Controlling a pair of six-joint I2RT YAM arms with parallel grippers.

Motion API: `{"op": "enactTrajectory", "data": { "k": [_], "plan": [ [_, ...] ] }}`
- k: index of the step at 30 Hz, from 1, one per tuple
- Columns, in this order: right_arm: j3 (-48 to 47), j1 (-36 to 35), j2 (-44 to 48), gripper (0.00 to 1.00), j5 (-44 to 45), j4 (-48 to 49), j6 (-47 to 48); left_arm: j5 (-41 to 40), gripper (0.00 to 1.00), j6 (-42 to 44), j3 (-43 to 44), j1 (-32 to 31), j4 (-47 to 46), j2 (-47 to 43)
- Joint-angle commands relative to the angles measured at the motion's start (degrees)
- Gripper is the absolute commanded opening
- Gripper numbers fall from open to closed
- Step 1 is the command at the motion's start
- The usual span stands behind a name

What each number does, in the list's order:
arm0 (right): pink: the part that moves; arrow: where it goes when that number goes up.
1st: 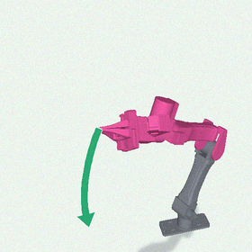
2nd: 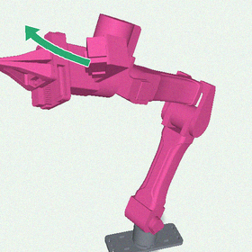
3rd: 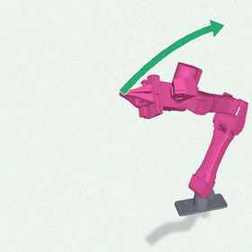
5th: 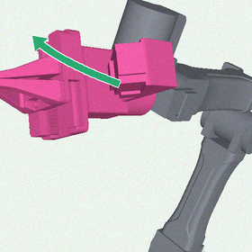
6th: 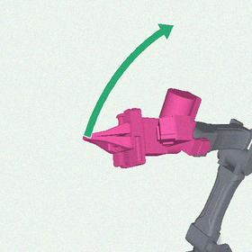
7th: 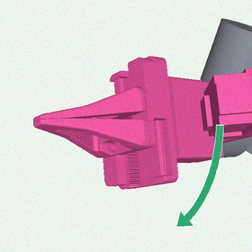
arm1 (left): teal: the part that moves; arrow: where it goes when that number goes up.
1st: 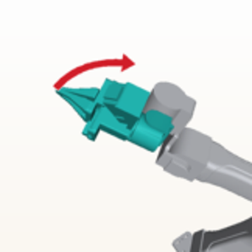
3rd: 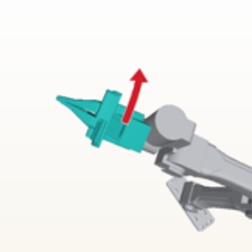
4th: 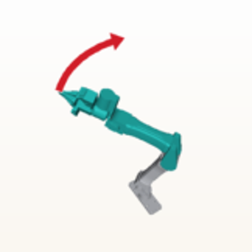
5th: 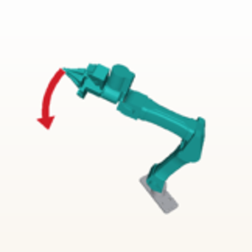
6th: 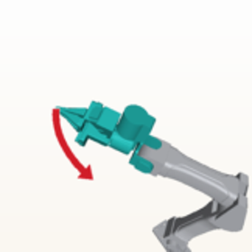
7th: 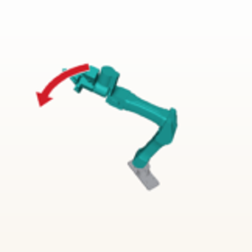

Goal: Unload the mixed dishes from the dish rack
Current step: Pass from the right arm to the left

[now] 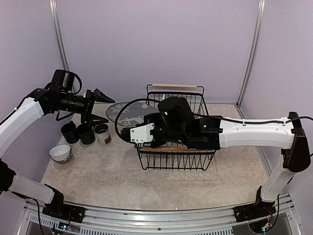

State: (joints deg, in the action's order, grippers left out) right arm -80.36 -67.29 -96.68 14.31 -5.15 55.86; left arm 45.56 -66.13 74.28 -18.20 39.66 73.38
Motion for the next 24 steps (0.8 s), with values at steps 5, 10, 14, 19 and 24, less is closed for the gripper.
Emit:
{"op": "enactTrajectory", "data": {
  "k": [5, 10, 14, 19, 24],
  "plan": [
    [0.60, -1.80, 4.46, 0.00, 1.81, 14.77, 7.56, -1.67, 0.62, -1.98, -3.80, -2.65, -6.43, 1.17],
    [1.48, -2.53, 3.37, 0.00, 3.11, 16.48, 9.49, -2.13, 0.43, 0.37, -4.92, -2.60, -6.57, 0.37],
    [1.76, -3.56, 1.98, 0.00, 5.37, 17.85, 11.44, -1.50, 0.31, 2.18, -5.66, -2.48, -7.78, 0.18],
    [0.06, -4.35, -0.49, 0.00, 7.54, 19.21, 12.75, 0.80, 0.09, 3.84, -6.11, -0.75, -8.26, 0.16],
    [-1.14, -5.05, -2.61, 0.00, 8.82, 19.68, 13.29, 1.91, 0.00, 4.01, -8.94, 1.82, -9.93, -2.95]
  ]
}}
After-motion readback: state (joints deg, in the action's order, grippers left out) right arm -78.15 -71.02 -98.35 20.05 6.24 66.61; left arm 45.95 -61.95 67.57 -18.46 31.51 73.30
